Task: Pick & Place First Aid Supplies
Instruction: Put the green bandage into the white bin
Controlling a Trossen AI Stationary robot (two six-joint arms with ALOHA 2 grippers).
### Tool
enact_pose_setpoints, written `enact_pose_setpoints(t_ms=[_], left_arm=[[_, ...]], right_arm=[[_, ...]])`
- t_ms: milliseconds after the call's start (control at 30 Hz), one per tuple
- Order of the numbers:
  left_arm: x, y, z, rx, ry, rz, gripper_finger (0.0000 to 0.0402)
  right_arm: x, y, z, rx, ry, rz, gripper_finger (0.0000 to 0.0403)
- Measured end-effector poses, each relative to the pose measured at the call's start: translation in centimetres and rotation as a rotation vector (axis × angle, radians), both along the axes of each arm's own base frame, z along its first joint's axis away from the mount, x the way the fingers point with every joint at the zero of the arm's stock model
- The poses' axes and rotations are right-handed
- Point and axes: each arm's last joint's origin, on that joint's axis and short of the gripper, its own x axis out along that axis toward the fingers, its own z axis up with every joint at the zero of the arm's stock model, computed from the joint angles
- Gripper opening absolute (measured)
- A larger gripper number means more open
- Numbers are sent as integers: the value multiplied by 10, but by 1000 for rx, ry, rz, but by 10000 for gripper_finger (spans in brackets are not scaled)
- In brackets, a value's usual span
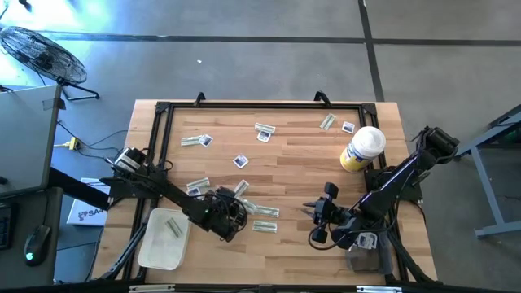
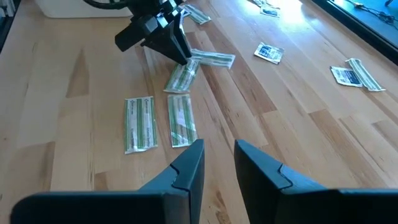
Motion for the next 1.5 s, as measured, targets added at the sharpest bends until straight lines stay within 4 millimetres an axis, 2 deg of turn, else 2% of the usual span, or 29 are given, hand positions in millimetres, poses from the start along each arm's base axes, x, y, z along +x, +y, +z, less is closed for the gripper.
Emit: enact_pose_setpoints(t_ms=[300, 567, 767, 1000, 1133, 1333, 1500], left_arm=[[0, 0, -2, 16, 13, -6, 7], [5, -2, 10, 54, 52, -51, 2], [8, -3, 33, 100, 20, -89, 1], [-1, 2, 60, 117, 46, -176, 1], [-21, 8, 92, 95, 102, -289, 1], [-71, 17, 144, 11, 185, -554, 1], [-117, 27, 167, -127, 337, -799, 1]], right_arm=[[0, 0, 0, 0, 0, 0, 82], [0, 0, 0, -1, 1, 0, 82], [0, 0, -1, -2, 11, 4, 82], [-1, 0, -1, 7, 24, 14, 82], [-1, 0, -1, 6, 26, 14, 82], [0, -2, -2, 1, 30, 7, 82], [2, -5, -2, -4, 25, -11, 82]])
